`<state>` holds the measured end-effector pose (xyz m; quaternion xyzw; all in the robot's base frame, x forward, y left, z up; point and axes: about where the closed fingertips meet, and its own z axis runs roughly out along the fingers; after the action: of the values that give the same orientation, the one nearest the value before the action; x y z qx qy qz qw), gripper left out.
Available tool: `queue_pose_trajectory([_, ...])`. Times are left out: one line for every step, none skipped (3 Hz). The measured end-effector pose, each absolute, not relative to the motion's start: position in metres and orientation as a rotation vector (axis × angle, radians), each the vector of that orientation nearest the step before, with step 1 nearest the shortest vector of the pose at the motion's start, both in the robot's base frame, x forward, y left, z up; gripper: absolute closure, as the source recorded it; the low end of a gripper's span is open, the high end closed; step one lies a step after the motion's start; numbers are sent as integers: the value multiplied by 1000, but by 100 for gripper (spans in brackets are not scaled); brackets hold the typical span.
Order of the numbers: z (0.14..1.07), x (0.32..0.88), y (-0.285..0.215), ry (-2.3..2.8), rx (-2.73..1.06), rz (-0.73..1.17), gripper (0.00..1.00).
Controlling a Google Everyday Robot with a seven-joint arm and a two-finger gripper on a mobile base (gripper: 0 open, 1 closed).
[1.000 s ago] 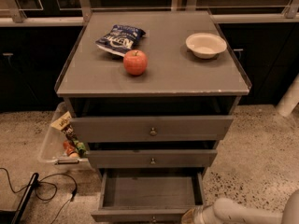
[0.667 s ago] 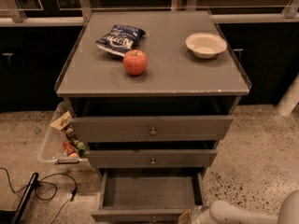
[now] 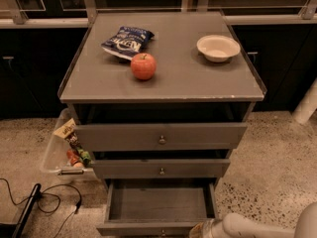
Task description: Close bottom drawer
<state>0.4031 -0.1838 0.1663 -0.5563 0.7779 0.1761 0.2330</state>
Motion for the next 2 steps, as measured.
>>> queue_pose_trajectory([166, 403, -184, 2137, -1528, 484, 35])
queue_pose_trajectory([162, 407, -181, 2123, -1518, 499, 12])
